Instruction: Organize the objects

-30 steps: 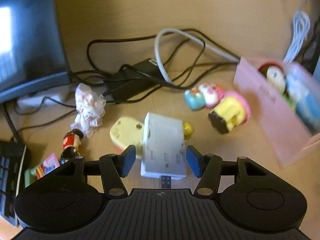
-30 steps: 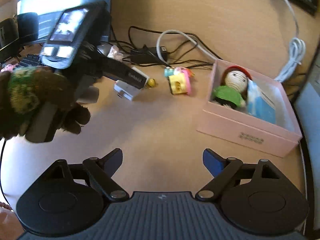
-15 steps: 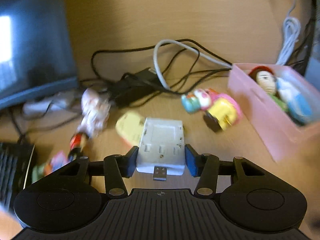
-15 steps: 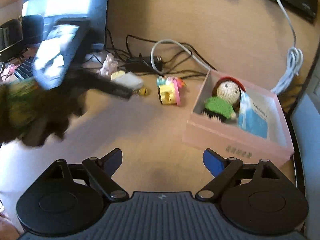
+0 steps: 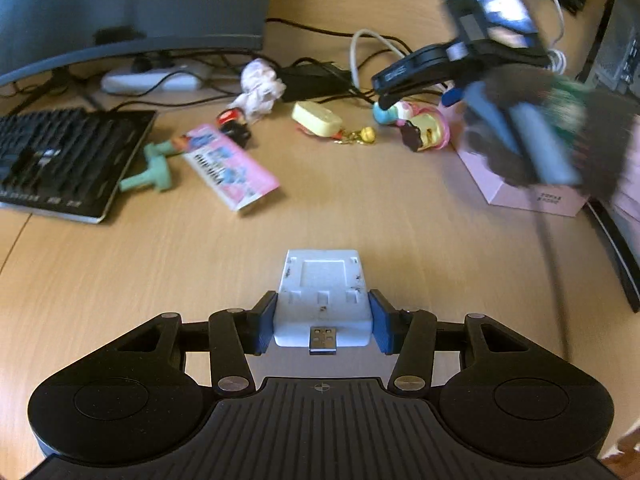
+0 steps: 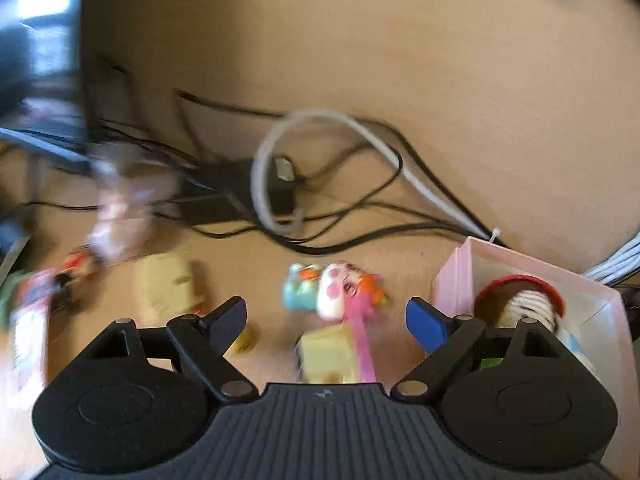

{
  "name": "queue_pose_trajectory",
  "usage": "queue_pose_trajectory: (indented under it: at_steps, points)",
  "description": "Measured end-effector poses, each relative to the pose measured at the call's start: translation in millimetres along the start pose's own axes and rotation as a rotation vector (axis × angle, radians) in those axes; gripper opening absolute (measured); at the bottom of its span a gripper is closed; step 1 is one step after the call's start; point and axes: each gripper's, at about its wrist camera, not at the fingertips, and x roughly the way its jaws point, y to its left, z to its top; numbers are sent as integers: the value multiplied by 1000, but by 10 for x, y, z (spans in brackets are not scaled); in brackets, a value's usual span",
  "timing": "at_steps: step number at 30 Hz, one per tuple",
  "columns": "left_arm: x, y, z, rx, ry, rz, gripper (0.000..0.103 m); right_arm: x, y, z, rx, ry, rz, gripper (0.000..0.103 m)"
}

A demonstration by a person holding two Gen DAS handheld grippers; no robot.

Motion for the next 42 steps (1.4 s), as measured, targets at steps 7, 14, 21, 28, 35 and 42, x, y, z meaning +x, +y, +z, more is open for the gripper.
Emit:
queue_pose_trajectory:
  at_steps: [7, 14, 21, 28, 35, 42]
  points:
    - [-103, 141, -65, -20, 7, 6, 53, 334, -38, 23, 73, 78, -58, 56]
    - [-40, 47, -26, 10, 23, -44, 53, -518, 13, -332, 13, -33, 85, 55]
    - [31, -304, 51, 105, 52, -145, 53, -1430, -212, -1091, -31, -50, 117, 55]
    - [-39, -794, 204, 262, 68, -327, 53, -1893, -523, -1880, 47, 40, 43, 55]
    - [120, -1348, 743, 336, 19, -436, 53, -2188, -726, -2285, 120, 19, -40, 55]
    - [492, -2026, 1459, 305, -271, -387, 53, -2423, -1014, -2443, 189, -59, -79, 55]
